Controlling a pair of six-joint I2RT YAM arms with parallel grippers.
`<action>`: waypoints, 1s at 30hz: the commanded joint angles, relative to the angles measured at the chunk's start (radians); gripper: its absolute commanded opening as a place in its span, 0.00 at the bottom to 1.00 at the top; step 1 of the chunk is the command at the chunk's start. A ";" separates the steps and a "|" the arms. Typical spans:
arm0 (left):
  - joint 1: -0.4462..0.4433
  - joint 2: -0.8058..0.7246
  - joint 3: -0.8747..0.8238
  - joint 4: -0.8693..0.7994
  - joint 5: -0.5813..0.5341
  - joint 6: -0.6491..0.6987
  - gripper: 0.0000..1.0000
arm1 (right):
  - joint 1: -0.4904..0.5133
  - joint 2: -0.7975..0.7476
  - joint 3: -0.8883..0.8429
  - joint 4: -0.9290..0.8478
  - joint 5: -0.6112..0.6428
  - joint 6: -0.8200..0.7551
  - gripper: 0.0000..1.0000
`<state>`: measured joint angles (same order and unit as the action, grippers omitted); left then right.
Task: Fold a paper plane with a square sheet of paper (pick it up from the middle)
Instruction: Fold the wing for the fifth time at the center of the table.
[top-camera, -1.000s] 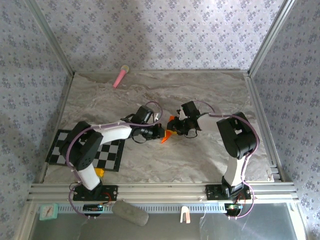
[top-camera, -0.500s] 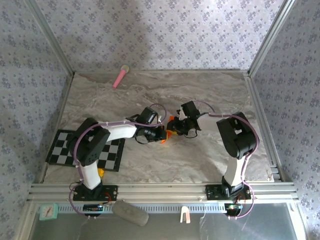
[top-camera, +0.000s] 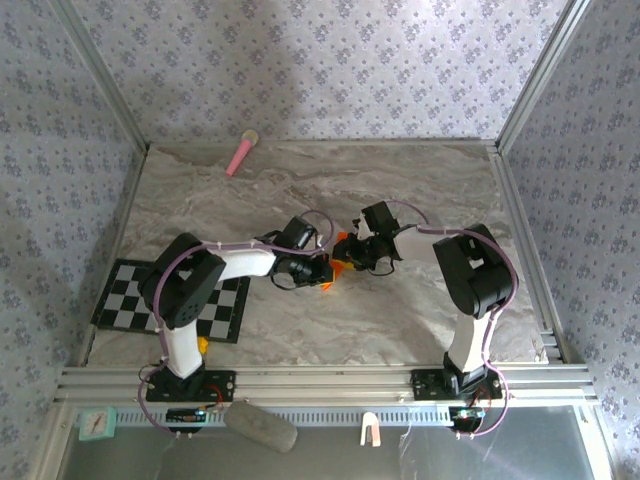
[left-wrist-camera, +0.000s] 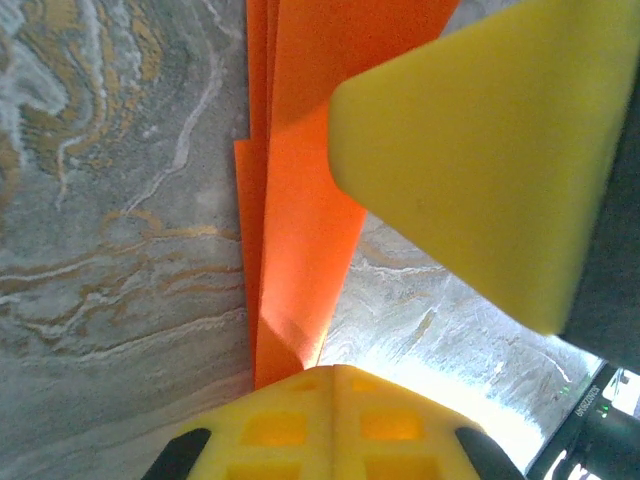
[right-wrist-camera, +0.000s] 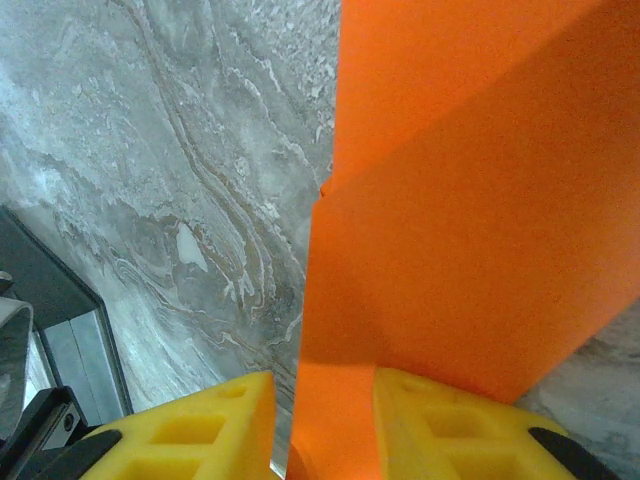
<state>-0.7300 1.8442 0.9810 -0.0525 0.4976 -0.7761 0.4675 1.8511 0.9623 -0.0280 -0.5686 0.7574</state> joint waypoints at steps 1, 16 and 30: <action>-0.011 0.018 0.006 -0.013 0.012 -0.011 0.04 | 0.007 -0.021 0.020 -0.040 -0.010 -0.015 0.33; -0.019 0.024 0.005 -0.011 -0.003 -0.019 0.04 | 0.012 -0.065 0.013 -0.047 -0.011 0.000 0.27; -0.022 -0.049 0.009 -0.039 -0.014 -0.031 0.07 | 0.027 -0.020 0.051 -0.113 0.020 -0.022 0.25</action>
<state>-0.7425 1.8484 0.9810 -0.0570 0.4965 -0.7982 0.4873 1.8099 0.9852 -0.0998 -0.5636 0.7574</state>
